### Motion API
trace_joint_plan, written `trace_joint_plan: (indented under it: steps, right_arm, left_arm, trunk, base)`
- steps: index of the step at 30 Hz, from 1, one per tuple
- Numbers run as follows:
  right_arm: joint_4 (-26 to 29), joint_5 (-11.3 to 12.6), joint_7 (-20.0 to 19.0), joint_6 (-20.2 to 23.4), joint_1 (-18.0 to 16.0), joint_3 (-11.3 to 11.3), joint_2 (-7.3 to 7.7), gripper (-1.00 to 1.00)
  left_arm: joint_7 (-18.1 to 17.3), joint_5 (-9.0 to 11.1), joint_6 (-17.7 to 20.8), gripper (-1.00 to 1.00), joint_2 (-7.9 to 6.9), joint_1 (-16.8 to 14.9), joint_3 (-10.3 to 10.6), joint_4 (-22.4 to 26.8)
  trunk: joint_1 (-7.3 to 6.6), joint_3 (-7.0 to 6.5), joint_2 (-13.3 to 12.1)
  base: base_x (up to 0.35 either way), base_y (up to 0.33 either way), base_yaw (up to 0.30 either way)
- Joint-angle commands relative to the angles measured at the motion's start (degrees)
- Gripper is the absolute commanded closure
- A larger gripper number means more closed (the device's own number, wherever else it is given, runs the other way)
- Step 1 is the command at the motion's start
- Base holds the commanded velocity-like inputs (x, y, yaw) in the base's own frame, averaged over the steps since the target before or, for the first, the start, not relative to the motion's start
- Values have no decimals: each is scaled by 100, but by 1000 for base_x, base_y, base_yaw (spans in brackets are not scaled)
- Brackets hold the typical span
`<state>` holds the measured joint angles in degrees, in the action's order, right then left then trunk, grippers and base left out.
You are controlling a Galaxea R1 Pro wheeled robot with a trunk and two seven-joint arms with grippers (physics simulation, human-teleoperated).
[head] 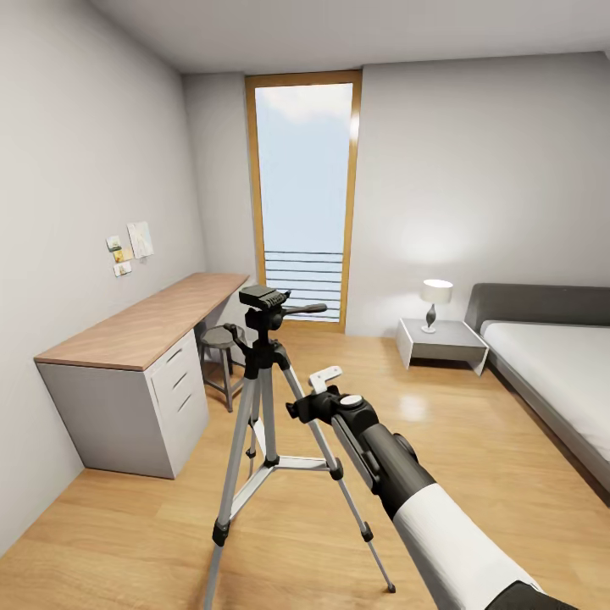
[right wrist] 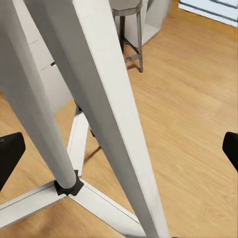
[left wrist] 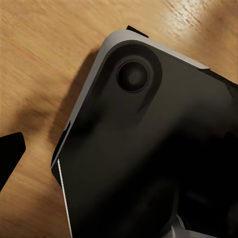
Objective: Attach the digital camera to the camera tripod in the bedroom.
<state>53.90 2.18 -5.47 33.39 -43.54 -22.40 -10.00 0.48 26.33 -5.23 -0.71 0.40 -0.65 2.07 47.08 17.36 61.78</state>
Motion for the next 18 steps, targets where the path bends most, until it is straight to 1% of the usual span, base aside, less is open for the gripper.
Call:
trace_joint_plan:
  steps: [1,18]
  right_arm:
    - [18,19,1,18,-4,-4,0,-100]
    - [76,-6,3,45,-5,-43,0,-100]
  left_arm:
    - [5,13,-4,-100,0,4,-5,12]
    - [5,13,-4,-100,0,4,-3,12]
  trunk:
    - [1,6,4]
    - [1,6,4]
  base:
    - [0,0,0]
    - [0,0,0]
